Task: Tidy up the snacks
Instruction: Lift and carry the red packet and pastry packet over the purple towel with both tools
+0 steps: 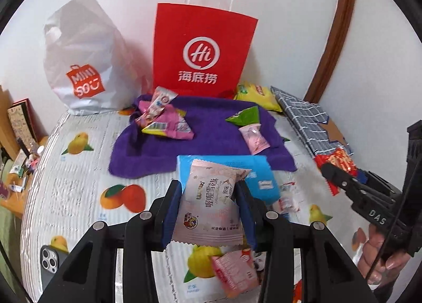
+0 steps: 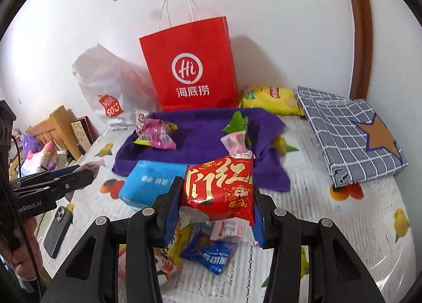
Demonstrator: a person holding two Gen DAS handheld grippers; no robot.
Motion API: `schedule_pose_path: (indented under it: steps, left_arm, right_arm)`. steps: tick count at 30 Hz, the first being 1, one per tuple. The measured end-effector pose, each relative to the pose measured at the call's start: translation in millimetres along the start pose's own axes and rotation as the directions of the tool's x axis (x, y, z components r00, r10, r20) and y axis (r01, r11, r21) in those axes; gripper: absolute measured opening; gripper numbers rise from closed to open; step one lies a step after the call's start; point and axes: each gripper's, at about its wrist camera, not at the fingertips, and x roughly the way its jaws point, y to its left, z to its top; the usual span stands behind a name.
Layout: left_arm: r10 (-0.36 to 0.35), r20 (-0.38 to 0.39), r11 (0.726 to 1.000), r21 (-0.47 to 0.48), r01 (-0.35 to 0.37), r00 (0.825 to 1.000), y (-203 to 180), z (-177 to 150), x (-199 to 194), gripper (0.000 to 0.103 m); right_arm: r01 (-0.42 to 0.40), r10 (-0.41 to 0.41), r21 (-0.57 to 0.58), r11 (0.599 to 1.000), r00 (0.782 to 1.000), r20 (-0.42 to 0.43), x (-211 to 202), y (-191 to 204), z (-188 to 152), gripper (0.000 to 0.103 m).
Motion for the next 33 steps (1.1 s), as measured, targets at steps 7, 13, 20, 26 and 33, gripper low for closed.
schedule_pose_path:
  steps: [7, 13, 20, 26, 33]
  left_arm:
    - [0.010, 0.015, 1.000, 0.017, -0.010, 1.000, -7, 23, -5, 0.040]
    - [0.025, 0.031, 0.998, 0.049, -0.026, 0.999, -8, 56, -6, 0.040]
    - [0.021, 0.028, 0.999, 0.026, -0.022, 0.999, 7, 91, 12, 0.040]
    - [0.022, -0.013, 0.999, -0.040, -0.022, 1.000, 24, 120, 44, 0.040]
    - [0.030, -0.008, 0.997, -0.077, -0.030, 1.000, 40, 146, 71, 0.040]
  right_arm:
    - [-0.006, 0.006, -0.002, 1.000, 1.000, 0.015, 2, 4, 24, 0.046]
    - [-0.008, 0.009, -0.027, 1.000, 0.999, 0.036, 11, 14, 53, 0.046]
    - [-0.032, 0.036, -0.057, 0.998, 0.997, 0.071, 20, 26, 93, 0.046]
    - [-0.029, 0.034, -0.065, 0.997, 0.996, 0.080, 43, 27, 123, 0.046]
    - [-0.022, 0.026, -0.048, 0.999, 0.997, 0.066, 82, 14, 143, 0.046]
